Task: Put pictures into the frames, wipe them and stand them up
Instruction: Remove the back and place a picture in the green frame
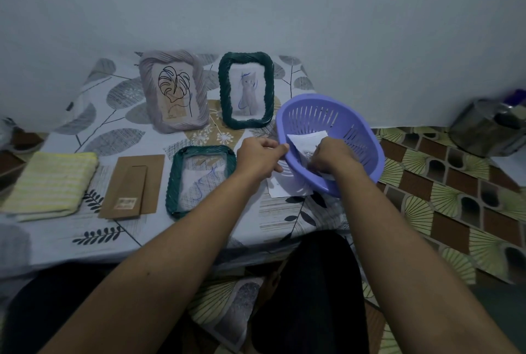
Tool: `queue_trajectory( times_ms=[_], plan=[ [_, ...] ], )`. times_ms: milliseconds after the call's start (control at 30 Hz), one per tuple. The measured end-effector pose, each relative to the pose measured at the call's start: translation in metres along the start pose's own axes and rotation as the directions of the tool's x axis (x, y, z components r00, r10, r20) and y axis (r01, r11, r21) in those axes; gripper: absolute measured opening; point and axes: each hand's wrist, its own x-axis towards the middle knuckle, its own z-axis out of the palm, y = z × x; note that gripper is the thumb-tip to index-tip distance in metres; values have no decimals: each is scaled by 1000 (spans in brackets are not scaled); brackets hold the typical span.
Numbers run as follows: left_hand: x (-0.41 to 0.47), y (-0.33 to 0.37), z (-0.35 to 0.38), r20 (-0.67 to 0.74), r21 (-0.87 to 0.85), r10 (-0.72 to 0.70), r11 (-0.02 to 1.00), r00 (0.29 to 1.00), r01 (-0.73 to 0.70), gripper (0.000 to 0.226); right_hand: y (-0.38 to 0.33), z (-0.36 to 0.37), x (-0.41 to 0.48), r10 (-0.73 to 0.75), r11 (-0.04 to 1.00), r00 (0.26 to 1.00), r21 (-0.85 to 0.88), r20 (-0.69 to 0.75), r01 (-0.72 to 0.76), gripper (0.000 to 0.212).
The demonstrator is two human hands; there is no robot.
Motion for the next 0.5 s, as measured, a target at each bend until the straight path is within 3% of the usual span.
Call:
queue_trajectory(
  times_ms=[133, 233, 367, 500],
  plan=[
    [-2, 3, -3, 44, -39, -15, 999, 999, 17, 17, -6, -2, -4, -15, 1000, 997, -4, -81, 14, 16],
    [-3, 5, -9, 61, -53, -22, 998, 998, 25, 16, -14, -6, -12, -62, 998, 969, -42, -240, 54, 23],
    [-4, 5, -26, 16, -38, 0, 999, 1000, 1, 10, -36, -12, -39, -169, 985, 862, -67, -478, 156, 17],
    [-8, 0, -52, -26, -105, 0, 994, 1000, -3, 10, -63, -10, -67, -304, 937, 729, -56, -613, 344, 6]
  ],
)
